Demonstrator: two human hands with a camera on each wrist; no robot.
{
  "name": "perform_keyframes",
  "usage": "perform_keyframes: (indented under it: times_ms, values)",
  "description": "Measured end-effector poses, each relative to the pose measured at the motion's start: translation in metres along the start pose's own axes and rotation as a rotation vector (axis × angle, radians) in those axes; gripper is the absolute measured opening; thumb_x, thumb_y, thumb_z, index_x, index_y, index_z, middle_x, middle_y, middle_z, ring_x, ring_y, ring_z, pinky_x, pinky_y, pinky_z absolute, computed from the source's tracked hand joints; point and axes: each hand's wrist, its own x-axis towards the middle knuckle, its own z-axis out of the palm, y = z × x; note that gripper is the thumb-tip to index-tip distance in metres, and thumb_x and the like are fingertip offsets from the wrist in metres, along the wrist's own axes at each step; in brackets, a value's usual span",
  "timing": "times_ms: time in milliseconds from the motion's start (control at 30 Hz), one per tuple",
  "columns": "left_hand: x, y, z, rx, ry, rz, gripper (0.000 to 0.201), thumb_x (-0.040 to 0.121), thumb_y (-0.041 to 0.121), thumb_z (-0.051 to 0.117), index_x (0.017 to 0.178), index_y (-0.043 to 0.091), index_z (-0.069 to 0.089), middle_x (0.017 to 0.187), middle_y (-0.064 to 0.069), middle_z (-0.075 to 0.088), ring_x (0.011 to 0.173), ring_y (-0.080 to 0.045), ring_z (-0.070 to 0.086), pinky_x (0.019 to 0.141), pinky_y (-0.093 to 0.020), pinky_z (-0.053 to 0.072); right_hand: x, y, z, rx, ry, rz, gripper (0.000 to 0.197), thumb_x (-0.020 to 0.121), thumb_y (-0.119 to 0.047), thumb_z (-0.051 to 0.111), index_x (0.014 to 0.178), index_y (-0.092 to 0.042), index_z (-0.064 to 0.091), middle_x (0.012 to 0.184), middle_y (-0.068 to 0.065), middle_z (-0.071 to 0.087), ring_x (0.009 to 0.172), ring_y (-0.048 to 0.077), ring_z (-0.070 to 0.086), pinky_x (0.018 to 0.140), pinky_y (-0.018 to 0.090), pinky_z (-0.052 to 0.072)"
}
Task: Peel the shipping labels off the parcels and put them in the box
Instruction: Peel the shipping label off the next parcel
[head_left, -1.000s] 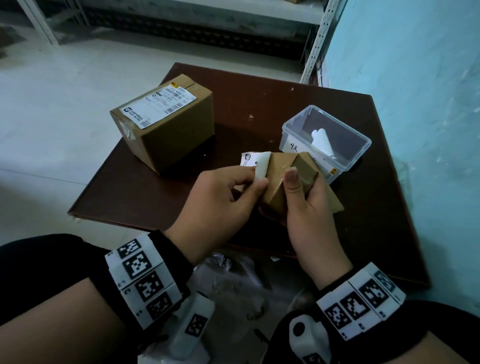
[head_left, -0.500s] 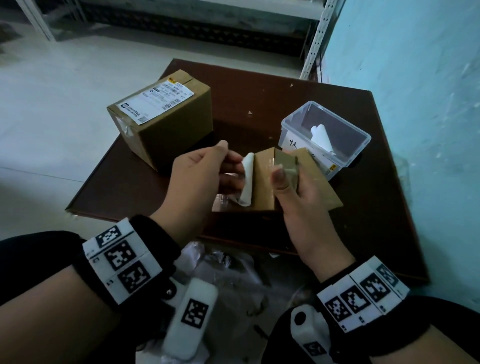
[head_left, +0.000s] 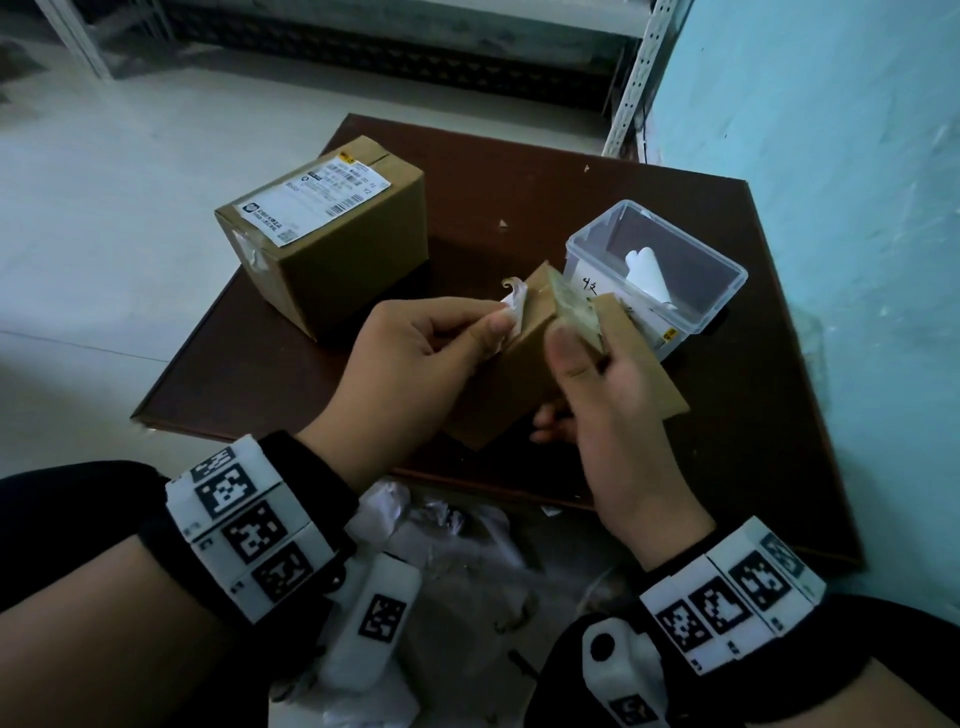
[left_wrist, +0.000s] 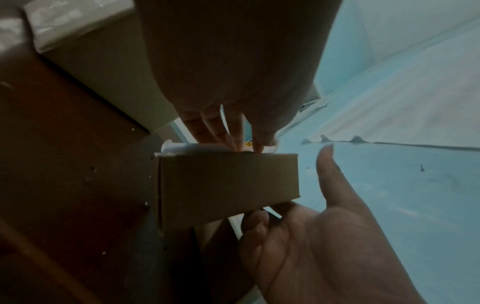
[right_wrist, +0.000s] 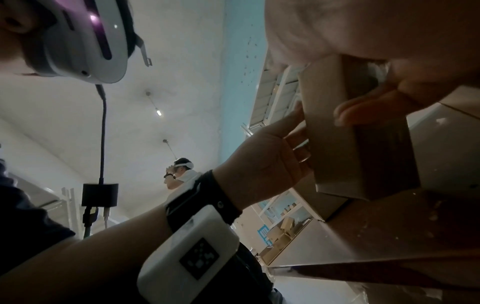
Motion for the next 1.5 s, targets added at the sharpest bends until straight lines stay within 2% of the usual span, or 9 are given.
perform_keyframes:
  times_ms: [267, 500, 600, 800, 967, 1100, 1200, 1400, 1500]
  values:
    - [-0.002, 0.003, 0.003, 0.030, -0.100, 0.081, 0.027, 0.099, 0.023, 0.068, 0.124, 0.017, 0.075, 0.130, 0.005, 0.073, 0.124, -0.003, 0.065, 0.105, -0.030, 0.056, 0.003, 0.002, -0.002, 0.152, 0.107, 0.070, 0.042, 0.080, -0.063, 0.069, 0.112, -0.035, 0.072, 0.099, -0.006, 0.080, 0.092, 0.016, 0.075, 0.077, 0.034, 0.061]
    - [-0.003, 0.001, 0.005, 0.005, -0.107, 0.136, 0.024, 0.097, 0.022, 0.071, 0.118, 0.013, 0.078, 0.128, 0.002, 0.073, 0.102, -0.014, 0.073, 0.095, -0.035, 0.059, 0.001, -0.005, -0.001, 0.234, 0.125, 0.095, 0.049, 0.080, -0.068, 0.066, 0.120, -0.040, 0.069, 0.112, -0.003, 0.081, 0.107, 0.019, 0.079, 0.099, 0.052, 0.063]
    - [-0.010, -0.001, 0.012, 0.027, -0.093, 0.163, 0.020, 0.095, 0.024, 0.076, 0.113, 0.017, 0.077, 0.130, 0.004, 0.072, 0.081, -0.023, 0.068, 0.083, -0.024, 0.057, 0.002, 0.000, 0.000, 0.227, 0.127, 0.134, 0.080, 0.076, -0.082, 0.069, 0.141, -0.037, 0.060, 0.122, 0.003, 0.079, 0.110, 0.027, 0.078, 0.098, 0.057, 0.062]
    - [-0.015, -0.002, 0.018, 0.057, -0.052, 0.128, 0.012, 0.096, 0.035, 0.072, 0.093, 0.023, 0.071, 0.129, 0.009, 0.072, 0.116, -0.014, 0.069, 0.097, -0.043, 0.058, 0.001, 0.010, 0.008, 0.280, 0.093, 0.185, 0.118, 0.061, -0.099, 0.069, 0.160, -0.041, 0.041, 0.143, 0.009, 0.068, 0.123, 0.033, 0.073, 0.102, 0.058, 0.059]
    - [-0.012, 0.005, 0.017, -0.110, -0.031, -0.035, 0.018, 0.106, 0.025, 0.059, 0.100, 0.016, 0.073, 0.118, 0.006, 0.078, 0.108, -0.006, 0.072, 0.090, -0.031, 0.058, 0.002, 0.008, 0.002, 0.255, 0.124, 0.162, 0.093, 0.077, -0.083, 0.065, 0.154, -0.036, 0.045, 0.127, 0.010, 0.075, 0.110, 0.028, 0.078, 0.095, 0.055, 0.064]
    - [-0.010, 0.011, 0.021, -0.402, 0.041, -0.244, 0.032, 0.103, 0.033, 0.058, 0.106, 0.006, 0.075, 0.111, -0.011, 0.079, 0.108, -0.028, 0.075, 0.095, -0.045, 0.061, 0.004, 0.005, -0.001, 0.267, 0.095, 0.204, 0.089, 0.081, -0.078, 0.068, 0.153, -0.030, 0.049, 0.128, 0.016, 0.074, 0.110, 0.032, 0.078, 0.090, 0.052, 0.065]
    - [-0.011, 0.012, 0.020, -0.284, 0.028, -0.170, 0.033, 0.087, 0.036, 0.072, 0.109, 0.013, 0.078, 0.104, -0.002, 0.081, 0.101, -0.014, 0.076, 0.088, -0.032, 0.063, 0.003, 0.006, 0.001, 0.202, 0.116, 0.113, 0.075, 0.088, -0.069, 0.070, 0.151, -0.035, 0.049, 0.125, 0.005, 0.076, 0.110, 0.023, 0.078, 0.093, 0.050, 0.065]
    - [-0.010, 0.003, 0.017, -0.160, 0.018, -0.173, 0.008, 0.096, 0.026, 0.071, 0.094, 0.021, 0.077, 0.098, 0.008, 0.080, 0.095, -0.006, 0.075, 0.082, -0.029, 0.062, 0.000, 0.008, 0.002, 0.178, 0.102, 0.106, 0.082, 0.075, -0.076, 0.071, 0.147, -0.041, 0.051, 0.119, -0.002, 0.076, 0.103, 0.016, 0.079, 0.087, 0.042, 0.067]
    - [-0.010, 0.002, 0.018, -0.173, 0.044, -0.226, 0.020, 0.101, 0.030, 0.065, 0.086, 0.021, 0.075, 0.079, 0.009, 0.075, 0.073, -0.003, 0.068, 0.065, -0.022, 0.054, 0.000, 0.005, 0.004, 0.215, 0.110, 0.097, 0.072, 0.084, -0.068, 0.071, 0.147, -0.039, 0.052, 0.121, -0.001, 0.076, 0.105, 0.017, 0.078, 0.086, 0.040, 0.066]
